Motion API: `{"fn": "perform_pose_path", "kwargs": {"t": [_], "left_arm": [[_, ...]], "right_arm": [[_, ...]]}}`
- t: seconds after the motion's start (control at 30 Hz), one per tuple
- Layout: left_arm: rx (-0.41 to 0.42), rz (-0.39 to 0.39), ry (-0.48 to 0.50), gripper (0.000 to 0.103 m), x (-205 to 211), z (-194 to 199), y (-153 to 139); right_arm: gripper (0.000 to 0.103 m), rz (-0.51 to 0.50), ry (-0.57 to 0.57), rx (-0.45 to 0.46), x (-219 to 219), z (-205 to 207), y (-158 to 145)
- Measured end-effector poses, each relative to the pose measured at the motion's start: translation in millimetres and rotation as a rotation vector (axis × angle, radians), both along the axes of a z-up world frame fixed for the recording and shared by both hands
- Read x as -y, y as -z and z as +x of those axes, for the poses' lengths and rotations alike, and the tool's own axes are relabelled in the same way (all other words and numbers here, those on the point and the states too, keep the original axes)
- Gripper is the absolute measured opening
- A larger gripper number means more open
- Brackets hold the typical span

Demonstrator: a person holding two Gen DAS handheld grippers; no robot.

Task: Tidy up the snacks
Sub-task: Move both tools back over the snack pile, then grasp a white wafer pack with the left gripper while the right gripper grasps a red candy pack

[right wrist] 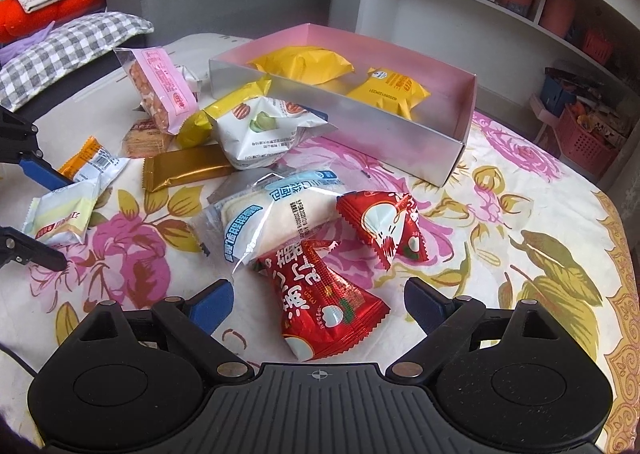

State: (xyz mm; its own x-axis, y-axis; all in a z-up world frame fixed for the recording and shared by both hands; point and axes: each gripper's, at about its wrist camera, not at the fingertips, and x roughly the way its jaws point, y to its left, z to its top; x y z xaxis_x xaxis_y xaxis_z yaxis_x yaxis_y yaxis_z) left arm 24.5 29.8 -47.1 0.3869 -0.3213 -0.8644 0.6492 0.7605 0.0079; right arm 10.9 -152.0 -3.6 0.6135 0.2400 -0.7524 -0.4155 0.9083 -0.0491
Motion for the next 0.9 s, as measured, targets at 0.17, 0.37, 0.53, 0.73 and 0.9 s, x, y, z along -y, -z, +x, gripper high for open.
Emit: {"fn": "perform_pose_path", "kwargs": {"t": [0.17, 0.37, 0.53, 0.73, 0.9], "left_arm": [[-0.003, -0.006, -0.028, 0.049, -1, 3, -1], [-0.004, -0.006, -0.043, 0.045, 0, 1, -2], [-0.015, -0.014, -0.059, 0.044, 1, 2, -3], [-0.023, -0.034, -0.067, 0.043, 1, 2, -6], [-0.019, -0.046, -0.070, 0.043, 2, 3, -9]], "right_arm": [[0.085, -0.014, -0.020, 0.015, -3, -2, -2], [0.059, -0.034, -0.039, 0.039, -7, -5, -6], [0.037, -0.032, -0.040, 0.034, -5, -3, -10], [0.028, 0.007, -0.040, 0.011, 1, -3, -19], [0.022, 0.026, -0.047, 0.004, 1, -6, -24]]}}
